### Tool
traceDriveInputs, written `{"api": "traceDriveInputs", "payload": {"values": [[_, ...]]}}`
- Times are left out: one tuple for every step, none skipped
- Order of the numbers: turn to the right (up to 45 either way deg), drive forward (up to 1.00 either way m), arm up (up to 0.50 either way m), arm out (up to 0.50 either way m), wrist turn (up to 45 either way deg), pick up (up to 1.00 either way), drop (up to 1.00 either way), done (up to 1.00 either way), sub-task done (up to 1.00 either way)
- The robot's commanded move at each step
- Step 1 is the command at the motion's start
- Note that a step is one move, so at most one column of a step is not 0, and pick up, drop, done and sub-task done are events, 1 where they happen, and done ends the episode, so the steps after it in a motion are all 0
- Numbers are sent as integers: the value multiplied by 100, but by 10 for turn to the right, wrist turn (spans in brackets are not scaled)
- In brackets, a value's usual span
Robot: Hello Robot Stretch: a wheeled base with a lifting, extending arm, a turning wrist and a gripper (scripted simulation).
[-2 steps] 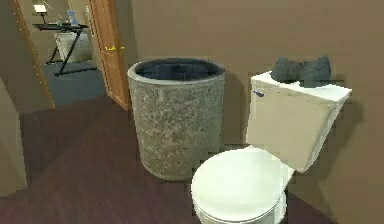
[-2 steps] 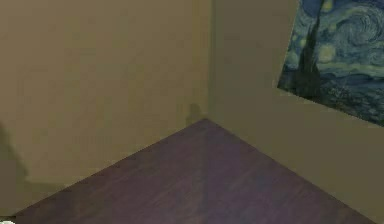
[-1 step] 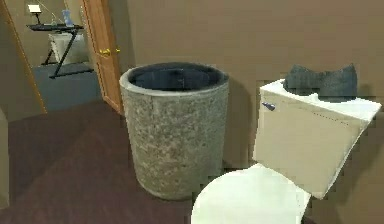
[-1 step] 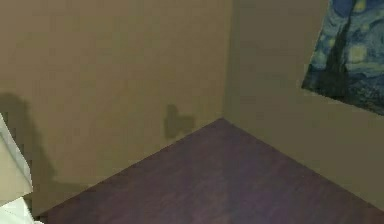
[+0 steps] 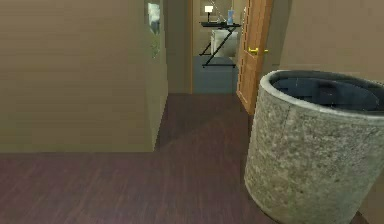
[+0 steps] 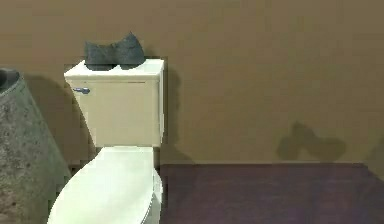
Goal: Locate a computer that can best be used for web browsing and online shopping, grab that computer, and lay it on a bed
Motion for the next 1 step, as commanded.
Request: {"api": "traceDriveInputs", "payload": {"values": [[0,60,0,0,0,0,0,0,0]]}}
